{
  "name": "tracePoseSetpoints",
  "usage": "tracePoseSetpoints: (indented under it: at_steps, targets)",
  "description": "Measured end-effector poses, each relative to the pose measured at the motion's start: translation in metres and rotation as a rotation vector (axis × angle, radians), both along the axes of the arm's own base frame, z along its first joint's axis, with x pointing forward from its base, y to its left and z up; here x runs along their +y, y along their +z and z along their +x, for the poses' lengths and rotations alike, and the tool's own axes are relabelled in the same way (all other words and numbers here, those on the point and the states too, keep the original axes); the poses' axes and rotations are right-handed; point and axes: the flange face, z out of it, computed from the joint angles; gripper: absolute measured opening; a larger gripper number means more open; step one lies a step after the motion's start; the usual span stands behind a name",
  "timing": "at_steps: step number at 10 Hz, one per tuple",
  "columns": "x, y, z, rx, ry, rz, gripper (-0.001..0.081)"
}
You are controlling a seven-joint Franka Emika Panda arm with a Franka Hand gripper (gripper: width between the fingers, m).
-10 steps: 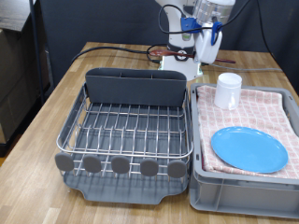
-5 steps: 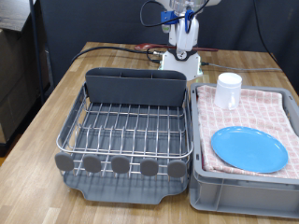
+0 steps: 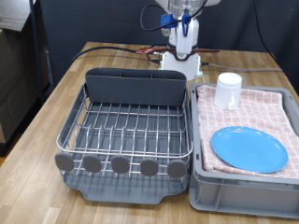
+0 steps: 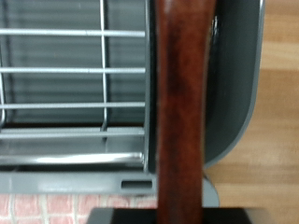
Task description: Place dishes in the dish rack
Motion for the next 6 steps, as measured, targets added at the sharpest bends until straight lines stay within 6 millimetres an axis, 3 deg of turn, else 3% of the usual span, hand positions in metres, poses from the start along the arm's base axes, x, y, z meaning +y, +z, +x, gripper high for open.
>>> tracePoseSetpoints:
  at_steps: [6]
  targets:
    - [-0.028,-0.008,-0.004,0.002,0.009,0.187,0.008]
